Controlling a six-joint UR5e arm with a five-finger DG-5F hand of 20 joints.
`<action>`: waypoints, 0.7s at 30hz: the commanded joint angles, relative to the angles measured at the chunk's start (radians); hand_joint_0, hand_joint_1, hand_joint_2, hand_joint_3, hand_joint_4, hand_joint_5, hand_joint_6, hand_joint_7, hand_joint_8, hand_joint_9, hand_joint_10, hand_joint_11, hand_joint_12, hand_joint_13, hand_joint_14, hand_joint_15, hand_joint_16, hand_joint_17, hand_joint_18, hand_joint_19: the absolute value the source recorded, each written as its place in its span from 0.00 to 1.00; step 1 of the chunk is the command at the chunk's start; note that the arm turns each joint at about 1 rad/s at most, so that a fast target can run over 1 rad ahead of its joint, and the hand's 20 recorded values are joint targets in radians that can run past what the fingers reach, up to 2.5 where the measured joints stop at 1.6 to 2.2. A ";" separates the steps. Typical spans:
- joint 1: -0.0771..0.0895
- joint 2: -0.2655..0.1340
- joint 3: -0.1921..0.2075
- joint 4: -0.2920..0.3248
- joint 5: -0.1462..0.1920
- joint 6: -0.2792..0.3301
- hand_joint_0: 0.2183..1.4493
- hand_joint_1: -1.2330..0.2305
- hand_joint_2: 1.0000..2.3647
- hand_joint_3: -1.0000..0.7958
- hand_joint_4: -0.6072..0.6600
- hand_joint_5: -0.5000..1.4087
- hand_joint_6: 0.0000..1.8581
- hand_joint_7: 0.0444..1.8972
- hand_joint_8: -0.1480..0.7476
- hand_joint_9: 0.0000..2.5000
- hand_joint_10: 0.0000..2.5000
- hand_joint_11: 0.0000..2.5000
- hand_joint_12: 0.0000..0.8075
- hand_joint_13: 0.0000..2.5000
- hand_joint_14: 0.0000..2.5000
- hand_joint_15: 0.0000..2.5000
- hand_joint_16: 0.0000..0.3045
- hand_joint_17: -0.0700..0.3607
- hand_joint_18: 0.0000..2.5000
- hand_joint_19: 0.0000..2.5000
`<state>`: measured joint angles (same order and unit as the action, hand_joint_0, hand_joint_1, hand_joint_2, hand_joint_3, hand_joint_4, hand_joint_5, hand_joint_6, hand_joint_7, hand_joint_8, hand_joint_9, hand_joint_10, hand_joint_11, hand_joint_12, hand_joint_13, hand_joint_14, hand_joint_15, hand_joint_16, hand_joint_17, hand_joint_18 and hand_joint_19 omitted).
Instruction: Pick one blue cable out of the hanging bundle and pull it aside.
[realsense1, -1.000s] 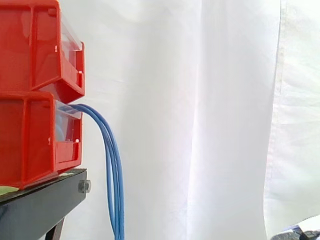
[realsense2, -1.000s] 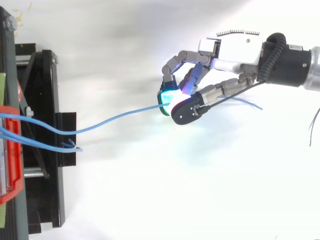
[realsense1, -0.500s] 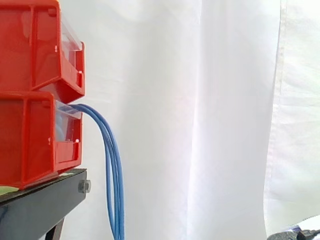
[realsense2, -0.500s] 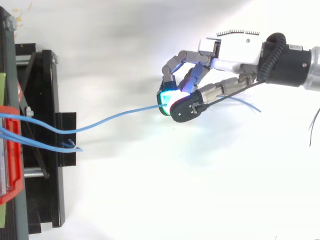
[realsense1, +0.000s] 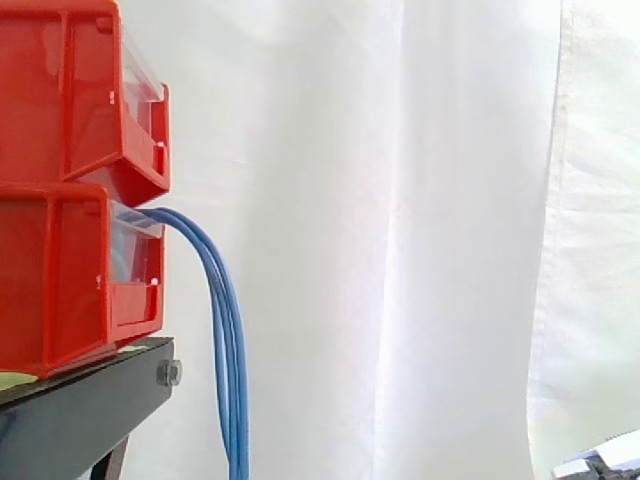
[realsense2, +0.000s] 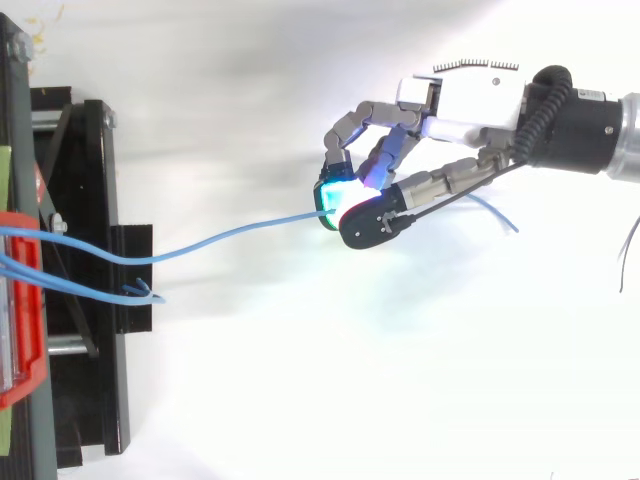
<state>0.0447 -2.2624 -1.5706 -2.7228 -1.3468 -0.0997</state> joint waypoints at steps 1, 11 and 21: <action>0.001 0.000 0.000 0.000 0.000 0.000 0.30 0.26 0.02 0.51 0.49 0.22 0.49 0.60 0.48 0.51 0.01 0.24 0.34 0.36 0.01 0.27 0.09 0.30 0.25 0.26; 0.000 0.000 0.000 0.000 0.000 0.000 0.33 0.21 0.02 0.58 0.54 0.22 0.49 0.64 0.51 0.52 0.01 0.25 0.32 0.37 0.01 0.27 0.09 0.30 0.28 0.26; 0.000 0.001 0.000 0.000 0.000 0.000 0.34 0.21 0.02 0.59 0.55 0.22 0.49 0.65 0.51 0.53 0.01 0.25 0.32 0.38 0.01 0.28 0.08 0.30 0.28 0.25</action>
<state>0.0449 -2.2622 -1.5708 -2.7228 -1.3468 -0.0997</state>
